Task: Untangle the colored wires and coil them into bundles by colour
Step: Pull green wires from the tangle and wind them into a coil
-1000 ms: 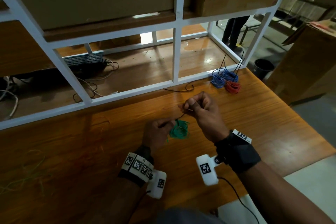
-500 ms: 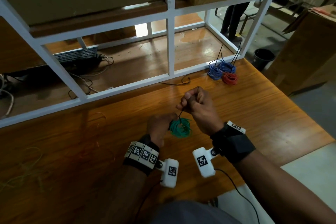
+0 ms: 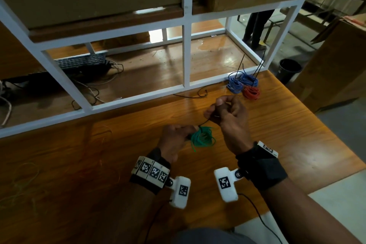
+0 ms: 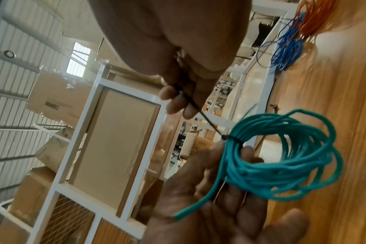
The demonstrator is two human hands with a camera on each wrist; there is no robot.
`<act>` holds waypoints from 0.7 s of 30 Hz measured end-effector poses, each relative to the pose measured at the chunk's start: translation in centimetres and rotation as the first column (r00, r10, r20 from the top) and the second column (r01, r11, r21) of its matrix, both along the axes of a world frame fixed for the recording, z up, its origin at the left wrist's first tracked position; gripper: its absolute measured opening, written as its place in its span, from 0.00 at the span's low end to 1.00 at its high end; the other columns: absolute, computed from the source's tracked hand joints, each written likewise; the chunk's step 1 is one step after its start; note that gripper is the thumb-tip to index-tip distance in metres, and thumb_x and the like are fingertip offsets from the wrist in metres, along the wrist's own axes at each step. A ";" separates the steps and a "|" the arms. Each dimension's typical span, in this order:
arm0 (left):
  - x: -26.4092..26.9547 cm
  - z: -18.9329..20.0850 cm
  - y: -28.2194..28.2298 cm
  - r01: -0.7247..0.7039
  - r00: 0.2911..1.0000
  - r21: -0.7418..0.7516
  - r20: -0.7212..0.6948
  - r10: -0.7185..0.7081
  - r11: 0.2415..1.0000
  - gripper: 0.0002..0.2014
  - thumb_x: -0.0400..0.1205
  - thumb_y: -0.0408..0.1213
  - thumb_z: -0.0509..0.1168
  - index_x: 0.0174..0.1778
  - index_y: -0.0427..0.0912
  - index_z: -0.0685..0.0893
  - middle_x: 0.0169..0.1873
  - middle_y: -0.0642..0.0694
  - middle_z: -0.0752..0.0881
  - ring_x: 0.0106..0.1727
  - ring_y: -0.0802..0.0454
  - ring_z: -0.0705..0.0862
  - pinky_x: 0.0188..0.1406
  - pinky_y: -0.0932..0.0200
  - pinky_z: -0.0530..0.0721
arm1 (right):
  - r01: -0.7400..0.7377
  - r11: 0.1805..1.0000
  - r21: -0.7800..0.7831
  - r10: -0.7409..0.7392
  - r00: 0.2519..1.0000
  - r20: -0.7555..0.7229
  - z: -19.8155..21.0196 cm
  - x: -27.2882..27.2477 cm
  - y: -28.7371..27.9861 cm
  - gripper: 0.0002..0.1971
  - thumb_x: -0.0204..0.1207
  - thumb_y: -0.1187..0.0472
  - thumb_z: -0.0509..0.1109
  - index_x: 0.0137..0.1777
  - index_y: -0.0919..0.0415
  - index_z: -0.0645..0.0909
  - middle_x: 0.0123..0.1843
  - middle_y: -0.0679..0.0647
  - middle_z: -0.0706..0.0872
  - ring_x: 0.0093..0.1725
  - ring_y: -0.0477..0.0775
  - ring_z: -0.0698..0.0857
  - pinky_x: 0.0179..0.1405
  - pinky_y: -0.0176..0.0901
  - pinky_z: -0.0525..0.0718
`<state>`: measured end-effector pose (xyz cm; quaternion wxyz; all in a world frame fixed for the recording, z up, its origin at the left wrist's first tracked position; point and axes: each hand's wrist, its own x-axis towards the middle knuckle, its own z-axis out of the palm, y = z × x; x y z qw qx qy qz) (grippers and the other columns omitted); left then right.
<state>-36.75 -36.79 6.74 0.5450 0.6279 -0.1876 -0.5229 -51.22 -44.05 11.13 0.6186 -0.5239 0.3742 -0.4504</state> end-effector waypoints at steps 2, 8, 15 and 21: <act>-0.5 -0.2 -0.2 0.002 0.995 0.001 -0.103 -0.002 1.000 0.06 0.78 0.38 0.73 0.43 0.39 0.87 0.33 0.47 0.91 0.31 0.57 0.88 0.35 0.56 0.82 | -0.001 1.000 0.029 0.004 0.997 -0.078 -0.5 -1.4 -1.2 0.16 0.89 0.44 0.62 0.66 0.56 0.75 0.52 0.57 0.92 0.58 0.58 0.92 0.57 0.58 0.90; -3.9 -0.1 -3.5 -0.020 0.933 0.001 -0.359 0.019 1.000 0.12 0.78 0.40 0.72 0.55 0.40 0.88 0.52 0.39 0.91 0.53 0.44 0.89 0.63 0.39 0.83 | -0.220 0.917 0.332 0.291 0.939 -0.183 -3.5 -6.3 -3.3 0.26 0.81 0.33 0.66 0.72 0.47 0.79 0.65 0.51 0.90 0.64 0.55 0.90 0.61 0.64 0.89; -9.2 -1.0 -9.0 -0.015 0.989 0.023 0.145 0.012 1.000 0.16 0.82 0.58 0.65 0.46 0.50 0.90 0.42 0.49 0.93 0.48 0.49 0.91 0.51 0.44 0.87 | -0.075 0.940 0.333 0.142 0.973 -0.181 -4.6 -11.4 -9.7 0.15 0.81 0.57 0.76 0.62 0.65 0.86 0.57 0.63 0.93 0.54 0.60 0.93 0.53 0.58 0.91; -9.5 -4.0 -12.0 0.271 0.688 0.311 0.600 -0.409 0.911 0.26 0.82 0.66 0.56 0.42 0.48 0.86 0.40 0.44 0.89 0.44 0.43 0.88 0.49 0.45 0.86 | 0.302 0.850 0.432 -0.241 0.951 -0.191 -7.2 -15.3 -21.8 0.11 0.84 0.61 0.73 0.62 0.67 0.82 0.53 0.60 0.90 0.50 0.57 0.91 0.43 0.47 0.93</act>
